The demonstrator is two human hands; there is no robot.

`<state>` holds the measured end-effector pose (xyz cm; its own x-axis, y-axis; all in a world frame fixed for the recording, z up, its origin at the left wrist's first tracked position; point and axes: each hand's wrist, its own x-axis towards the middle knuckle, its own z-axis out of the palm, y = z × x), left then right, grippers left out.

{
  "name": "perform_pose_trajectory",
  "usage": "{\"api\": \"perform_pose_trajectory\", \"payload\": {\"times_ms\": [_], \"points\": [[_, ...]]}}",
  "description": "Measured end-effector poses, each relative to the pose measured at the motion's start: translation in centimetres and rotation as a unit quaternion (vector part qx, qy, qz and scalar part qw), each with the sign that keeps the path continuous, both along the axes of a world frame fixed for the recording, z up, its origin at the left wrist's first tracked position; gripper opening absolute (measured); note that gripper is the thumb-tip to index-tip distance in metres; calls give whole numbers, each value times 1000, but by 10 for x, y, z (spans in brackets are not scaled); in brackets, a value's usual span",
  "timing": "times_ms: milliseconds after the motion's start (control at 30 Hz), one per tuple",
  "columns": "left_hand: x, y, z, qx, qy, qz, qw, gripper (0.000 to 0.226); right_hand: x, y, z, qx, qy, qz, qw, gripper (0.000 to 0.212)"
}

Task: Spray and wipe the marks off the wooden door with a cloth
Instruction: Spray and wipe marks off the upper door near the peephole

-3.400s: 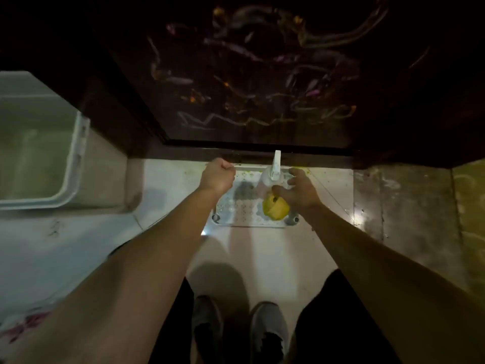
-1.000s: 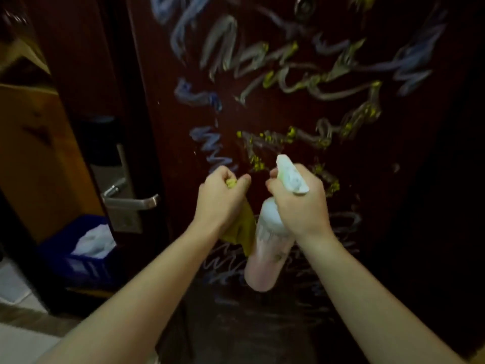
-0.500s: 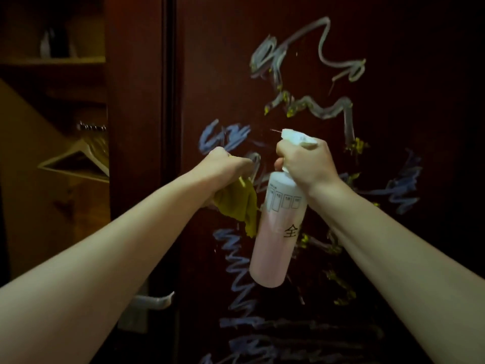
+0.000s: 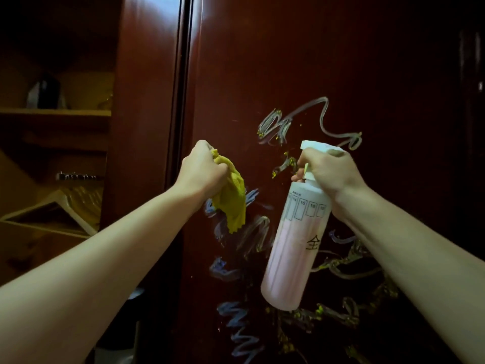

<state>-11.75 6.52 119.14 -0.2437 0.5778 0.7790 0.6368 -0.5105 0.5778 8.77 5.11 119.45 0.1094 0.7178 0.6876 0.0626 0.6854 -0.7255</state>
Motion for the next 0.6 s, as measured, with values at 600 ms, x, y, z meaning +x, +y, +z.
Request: {"api": "perform_pose_trajectory", "payload": {"times_ms": [600], "points": [[-8,-2,11,34,26,55,998,8,-20,5,3,-2,-31,-70,997,19]]}}
